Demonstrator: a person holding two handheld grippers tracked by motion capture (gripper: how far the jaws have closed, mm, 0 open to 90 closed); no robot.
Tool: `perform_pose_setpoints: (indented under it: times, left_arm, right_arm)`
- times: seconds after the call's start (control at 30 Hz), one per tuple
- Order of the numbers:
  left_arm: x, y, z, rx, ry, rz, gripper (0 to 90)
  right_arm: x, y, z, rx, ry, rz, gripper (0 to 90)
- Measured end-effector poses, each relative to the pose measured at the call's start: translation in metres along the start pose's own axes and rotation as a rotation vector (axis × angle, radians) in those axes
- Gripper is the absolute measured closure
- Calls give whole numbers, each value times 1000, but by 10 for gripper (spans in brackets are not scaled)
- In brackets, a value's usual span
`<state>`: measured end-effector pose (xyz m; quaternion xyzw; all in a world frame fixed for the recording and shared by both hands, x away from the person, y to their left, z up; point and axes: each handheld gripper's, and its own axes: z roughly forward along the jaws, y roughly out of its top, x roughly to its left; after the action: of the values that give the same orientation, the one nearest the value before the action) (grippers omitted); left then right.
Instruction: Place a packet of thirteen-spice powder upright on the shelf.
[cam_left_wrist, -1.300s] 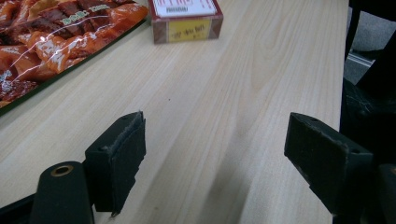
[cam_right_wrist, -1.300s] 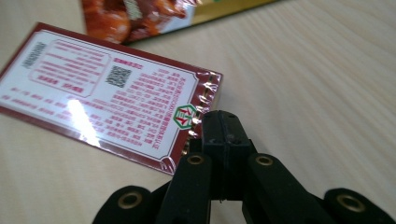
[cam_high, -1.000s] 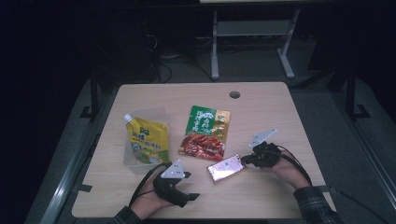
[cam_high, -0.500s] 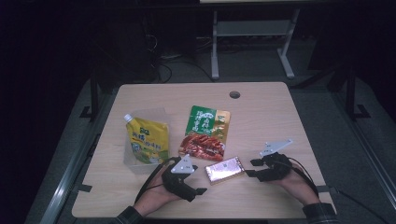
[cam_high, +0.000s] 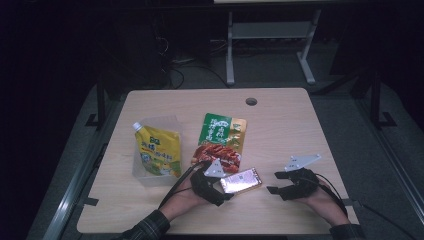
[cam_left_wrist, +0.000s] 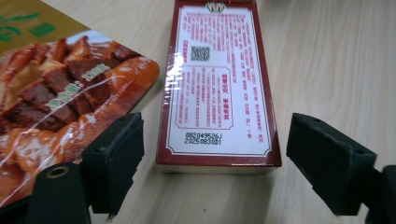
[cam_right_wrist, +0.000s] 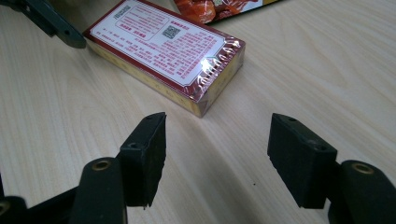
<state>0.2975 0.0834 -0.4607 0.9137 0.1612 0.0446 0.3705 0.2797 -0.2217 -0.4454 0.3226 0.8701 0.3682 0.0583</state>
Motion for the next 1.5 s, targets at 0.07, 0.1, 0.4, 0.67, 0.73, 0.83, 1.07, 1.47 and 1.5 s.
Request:
perform_pose_setpoints:
  times: [0.07, 0.1, 0.4, 0.67, 0.73, 0.83, 1.07, 1.47, 1.5]
  left_arm:
    - [1, -1, 1, 17, -2, 7, 220]
    - [1, -1, 2, 21, -6, 5, 237]
    - [0, -2, 0, 33, -16, 20, 318]
    - [-6, 1, -5, 42, -43, 49, 320]
    - [-8, 2, -7, 46, -52, 64, 320]
    - [-12, 3, -9, 29, -63, 52, 320]
    - [-13, 5, -19, -1, -81, 43, 320]
    - [-9, 17, -40, -101, -105, 32, 320]
    - [-9, 19, -41, -105, -105, 37, 320]
  right_arm:
    - [-1, 0, -1, -8, -2, 2, 372]
    - [0, 1, -1, -11, -2, 9, 382]
    - [0, 10, 0, -65, -9, 9, 791]
    - [2, 22, 13, -50, 16, -58, 897]
    - [4, 24, 17, -37, 29, -63, 897]
    - [7, 24, 21, -17, 52, -82, 897]
    - [9, 22, 26, 15, 79, -100, 896]
    - [15, 21, 30, 21, 92, -123, 896]
    - [16, 21, 31, 21, 89, -128, 896]
